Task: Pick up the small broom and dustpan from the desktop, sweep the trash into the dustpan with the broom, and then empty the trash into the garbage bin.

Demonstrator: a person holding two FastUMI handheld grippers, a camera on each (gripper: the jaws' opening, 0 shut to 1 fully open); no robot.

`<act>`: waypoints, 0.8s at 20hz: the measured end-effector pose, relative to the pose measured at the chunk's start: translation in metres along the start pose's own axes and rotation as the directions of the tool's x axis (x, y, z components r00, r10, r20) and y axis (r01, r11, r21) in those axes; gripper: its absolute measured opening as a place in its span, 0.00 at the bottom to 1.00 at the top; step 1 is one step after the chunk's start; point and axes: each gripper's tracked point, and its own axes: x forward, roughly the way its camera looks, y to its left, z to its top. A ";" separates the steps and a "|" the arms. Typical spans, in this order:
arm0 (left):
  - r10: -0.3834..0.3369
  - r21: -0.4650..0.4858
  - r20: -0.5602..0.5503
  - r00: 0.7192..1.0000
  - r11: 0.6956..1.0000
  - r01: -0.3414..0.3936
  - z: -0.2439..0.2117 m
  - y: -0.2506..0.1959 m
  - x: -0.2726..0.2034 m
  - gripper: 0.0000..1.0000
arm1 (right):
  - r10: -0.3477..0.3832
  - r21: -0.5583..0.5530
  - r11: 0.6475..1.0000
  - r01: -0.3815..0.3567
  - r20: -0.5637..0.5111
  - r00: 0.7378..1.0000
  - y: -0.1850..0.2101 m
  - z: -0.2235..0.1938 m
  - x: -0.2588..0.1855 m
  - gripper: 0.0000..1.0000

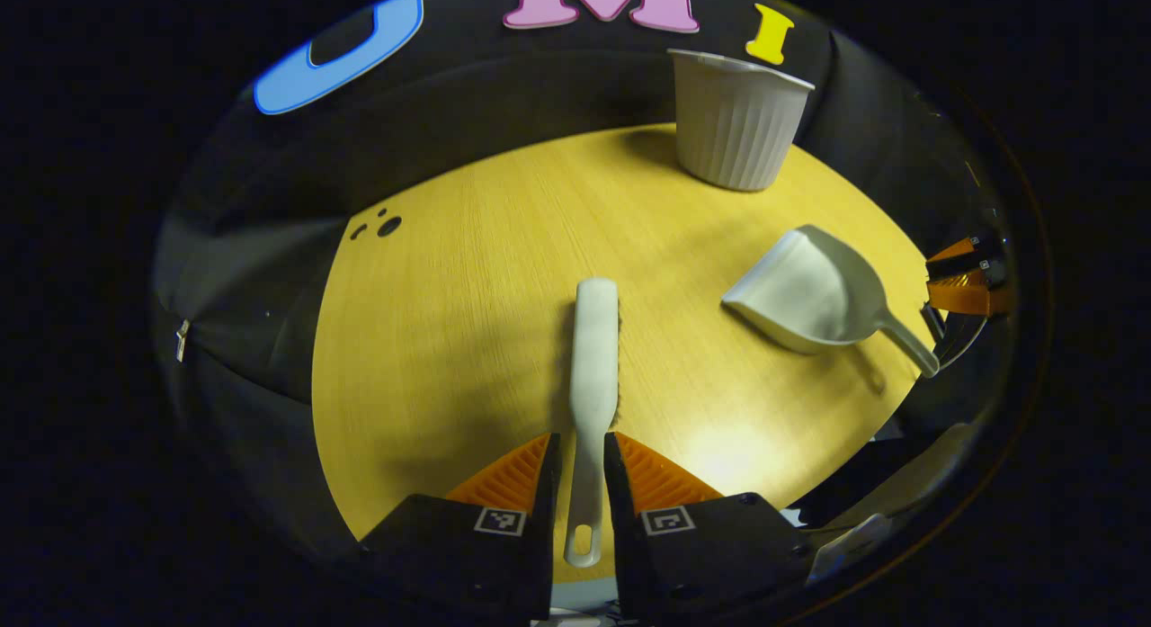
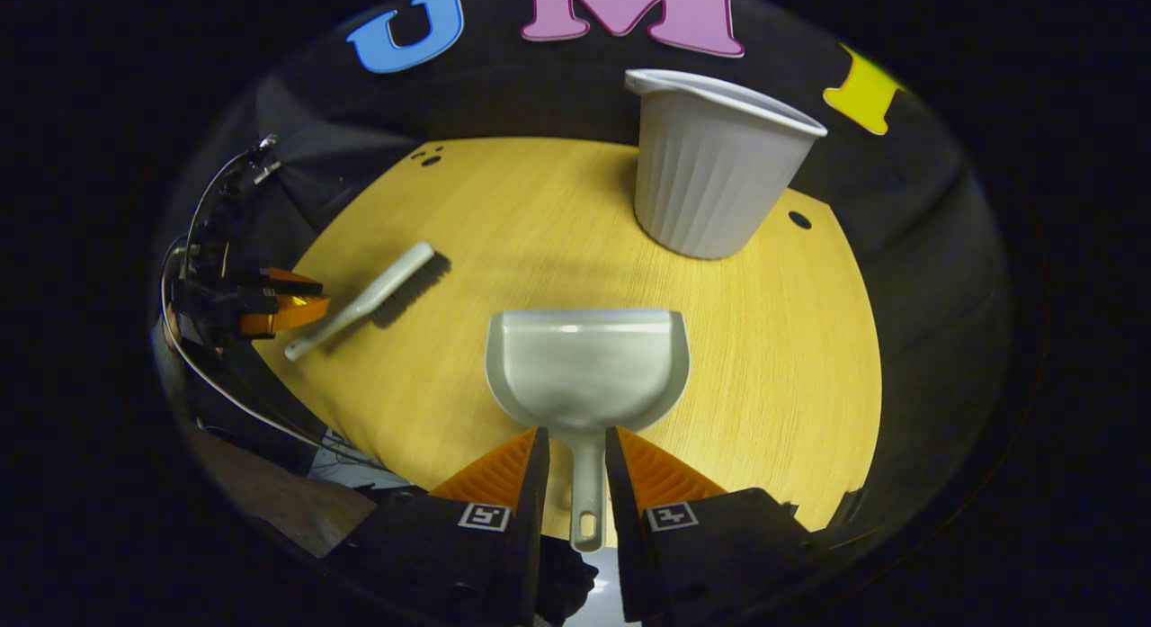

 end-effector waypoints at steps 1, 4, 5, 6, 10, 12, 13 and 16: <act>-0.014 -0.015 0.070 0.997 1.000 0.015 0.019 -0.003 -0.010 0.32 | -0.005 -0.004 1.000 0.005 0.049 0.999 0.000 0.015 -0.007 0.40; -0.020 -0.071 0.267 0.964 0.997 0.040 0.072 0.000 -0.039 0.32 | -0.010 -0.028 0.999 0.016 0.220 0.975 0.010 0.066 -0.034 0.40; -0.008 -0.086 0.326 0.945 0.996 0.038 0.087 0.004 -0.050 0.32 | -0.013 -0.041 0.999 0.026 0.277 0.961 0.013 0.082 -0.044 0.40; 0.002 -0.098 0.385 0.923 0.994 0.038 0.103 0.007 -0.064 0.29 | -0.015 -0.055 0.998 0.035 0.335 0.942 0.014 0.098 -0.057 0.43; 0.047 -0.119 0.573 0.819 0.993 0.026 0.148 0.014 -0.120 0.32 | -0.021 -0.079 0.994 0.075 0.535 0.844 0.015 0.139 -0.088 0.40; 0.046 -0.113 0.629 0.776 0.993 0.033 0.160 0.013 -0.138 0.33 | -0.031 -0.062 0.995 0.083 0.585 0.810 0.014 0.141 -0.099 0.38; 0.044 -0.110 0.644 0.764 0.993 0.035 0.162 0.011 -0.143 0.33 | -0.038 -0.051 0.995 0.086 0.602 0.797 0.015 0.140 -0.101 0.39; 0.046 -0.125 0.642 0.766 0.991 0.045 0.152 0.006 -0.147 0.38 | -0.035 -0.055 0.995 0.085 0.603 0.797 0.016 0.139 -0.100 0.39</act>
